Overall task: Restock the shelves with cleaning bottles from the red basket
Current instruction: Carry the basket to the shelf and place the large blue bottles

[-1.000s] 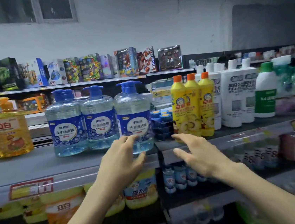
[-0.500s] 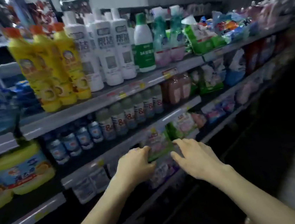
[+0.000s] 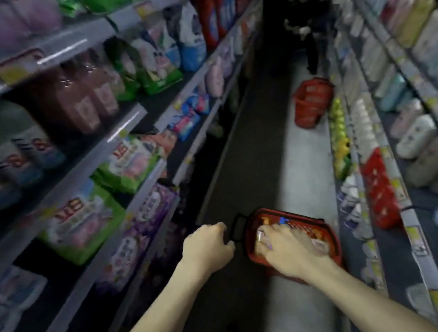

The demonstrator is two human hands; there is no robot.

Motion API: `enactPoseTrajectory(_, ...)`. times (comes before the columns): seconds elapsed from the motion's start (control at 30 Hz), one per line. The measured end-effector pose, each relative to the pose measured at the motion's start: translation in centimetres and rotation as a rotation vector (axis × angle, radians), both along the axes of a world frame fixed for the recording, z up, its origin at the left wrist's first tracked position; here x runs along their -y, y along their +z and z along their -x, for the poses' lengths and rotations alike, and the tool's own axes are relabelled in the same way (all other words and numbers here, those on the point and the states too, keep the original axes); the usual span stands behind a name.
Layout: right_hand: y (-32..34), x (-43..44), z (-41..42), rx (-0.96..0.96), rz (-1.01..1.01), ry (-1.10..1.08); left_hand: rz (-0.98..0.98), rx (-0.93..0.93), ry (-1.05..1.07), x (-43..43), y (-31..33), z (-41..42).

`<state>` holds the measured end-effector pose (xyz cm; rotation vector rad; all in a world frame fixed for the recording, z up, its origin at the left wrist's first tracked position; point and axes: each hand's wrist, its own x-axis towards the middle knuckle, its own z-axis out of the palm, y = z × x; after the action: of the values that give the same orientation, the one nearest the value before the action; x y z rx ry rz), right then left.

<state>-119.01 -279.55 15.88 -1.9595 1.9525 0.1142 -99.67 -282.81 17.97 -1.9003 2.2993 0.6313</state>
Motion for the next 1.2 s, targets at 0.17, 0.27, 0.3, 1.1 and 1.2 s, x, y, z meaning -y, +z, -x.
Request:
enactPoseTrajectory(0.17, -4.1, 1.2, 2.6, -0.048, -0.136, -0.115, -0.13, 0.002, -0.108, 3.8, -4.5, 3.3)
enactPoseTrajectory(0.27, -5.9, 2.5, 3.8, -0.062, -0.168, -0.159, -0.18, 0.022, -0.157, 6.4, -6.9, 4.8)
enactPoseTrajectory(0.3, -6.4, 2.9, 4.2, -0.055, -0.181, -0.178, -0.198, 0.028, -0.17, 7.1, -7.6, 5.2)
enactPoseTrajectory(1.1, -26.0, 18.9, 23.5, 0.146, -0.568, -0.257, -0.585, 0.227, -0.153, 24.0, -27.2, 23.3)
enactPoseTrajectory(1.2, -29.1, 20.3, 24.6, 0.173, -0.61, -0.309, -0.616, 0.227, -0.105, 25.1, -30.7, 24.5)
